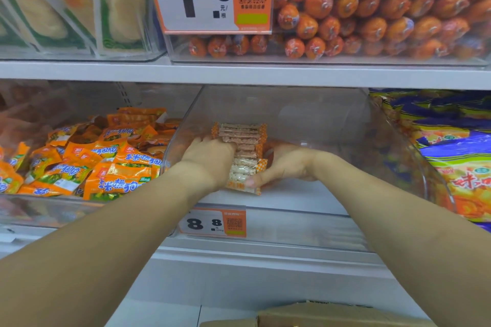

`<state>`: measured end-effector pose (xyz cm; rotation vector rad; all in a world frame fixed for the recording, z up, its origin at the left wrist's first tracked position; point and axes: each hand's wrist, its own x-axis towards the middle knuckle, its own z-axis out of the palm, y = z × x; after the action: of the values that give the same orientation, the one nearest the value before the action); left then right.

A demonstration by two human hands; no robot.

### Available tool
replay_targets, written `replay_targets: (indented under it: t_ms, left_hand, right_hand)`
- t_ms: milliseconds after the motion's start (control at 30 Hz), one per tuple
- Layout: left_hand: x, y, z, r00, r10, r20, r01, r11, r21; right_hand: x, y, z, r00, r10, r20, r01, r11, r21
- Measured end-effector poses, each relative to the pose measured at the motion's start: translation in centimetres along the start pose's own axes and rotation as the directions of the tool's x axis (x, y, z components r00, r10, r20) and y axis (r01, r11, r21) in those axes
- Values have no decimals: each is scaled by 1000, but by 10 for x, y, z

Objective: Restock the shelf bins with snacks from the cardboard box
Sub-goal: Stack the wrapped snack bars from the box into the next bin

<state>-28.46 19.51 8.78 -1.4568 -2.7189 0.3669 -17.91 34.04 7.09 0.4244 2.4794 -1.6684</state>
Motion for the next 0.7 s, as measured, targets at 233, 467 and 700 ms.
replay_targets:
  t_ms: [233,467,700]
  left_hand:
    - [2,-2,2,1000,8,8,-6,983,-183]
    - [11,0,2,999,-31,-21,21,936,-352]
    - [5,-1,8,999,-35,-33,19,919,-394]
  right_hand:
    - [-6,-11,6,985,52,-167,-68,994,-89]
    - [3,-6,4,947,154,-283,-175,983,-51]
    - [0,-6,10,957,145,-250,-153,988,-13]
